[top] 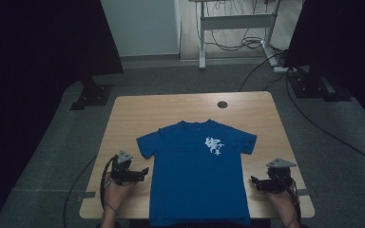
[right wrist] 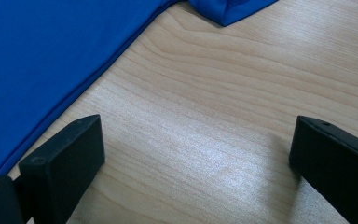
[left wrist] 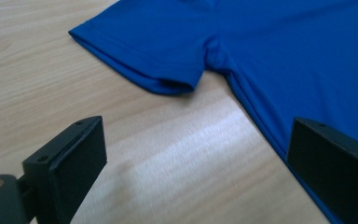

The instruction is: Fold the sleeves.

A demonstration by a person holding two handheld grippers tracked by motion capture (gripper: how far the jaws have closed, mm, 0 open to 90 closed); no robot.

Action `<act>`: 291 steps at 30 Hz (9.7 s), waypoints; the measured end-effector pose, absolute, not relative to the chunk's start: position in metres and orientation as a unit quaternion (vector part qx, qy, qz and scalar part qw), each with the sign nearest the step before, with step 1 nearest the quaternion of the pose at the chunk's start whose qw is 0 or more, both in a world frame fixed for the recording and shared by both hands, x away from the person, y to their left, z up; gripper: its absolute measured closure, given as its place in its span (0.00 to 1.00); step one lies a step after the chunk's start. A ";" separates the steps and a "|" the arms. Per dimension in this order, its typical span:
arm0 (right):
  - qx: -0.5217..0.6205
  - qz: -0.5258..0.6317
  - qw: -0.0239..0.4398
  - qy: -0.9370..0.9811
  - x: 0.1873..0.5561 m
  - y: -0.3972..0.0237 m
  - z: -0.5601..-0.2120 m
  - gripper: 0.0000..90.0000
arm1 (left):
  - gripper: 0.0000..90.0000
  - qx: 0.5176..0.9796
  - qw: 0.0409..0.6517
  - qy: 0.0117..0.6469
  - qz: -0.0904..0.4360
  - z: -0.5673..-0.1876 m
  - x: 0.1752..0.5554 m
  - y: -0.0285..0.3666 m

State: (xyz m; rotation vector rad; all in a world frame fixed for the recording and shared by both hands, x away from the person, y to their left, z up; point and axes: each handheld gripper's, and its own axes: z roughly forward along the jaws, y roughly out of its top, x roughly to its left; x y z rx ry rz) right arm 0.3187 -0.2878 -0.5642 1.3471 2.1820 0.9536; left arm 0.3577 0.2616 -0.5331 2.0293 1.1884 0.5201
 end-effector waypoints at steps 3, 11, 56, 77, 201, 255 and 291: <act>0.482 0.341 0.201 0.781 0.319 -0.288 -0.564 0.03 | 0.06 0.783 0.363 0.462 0.201 -0.531 0.365 0.262; 0.482 0.341 0.201 0.781 0.319 -0.288 -0.564 0.03 | 0.06 0.781 0.367 0.461 0.208 -0.524 0.381 0.262; 0.482 0.341 0.202 0.781 0.319 -0.288 -0.564 0.03 | 0.08 0.770 0.365 0.471 0.227 -0.514 0.464 0.268; 0.482 0.341 0.202 0.781 0.319 -0.288 -0.564 0.03 | 0.24 0.758 0.352 0.499 0.230 -0.541 0.491 0.291; 0.479 0.342 0.201 0.783 0.319 -0.287 -0.564 0.03 | 0.90 0.801 0.393 0.413 0.182 -0.533 0.462 0.115; 0.479 0.341 0.201 0.783 0.319 -0.287 -0.564 0.03 | 0.41 0.803 0.377 0.427 0.175 -0.541 0.431 0.191; 0.479 0.341 0.201 0.783 0.319 -0.287 -0.564 0.03 | 0.30 0.786 0.359 0.459 0.208 -0.548 0.412 0.231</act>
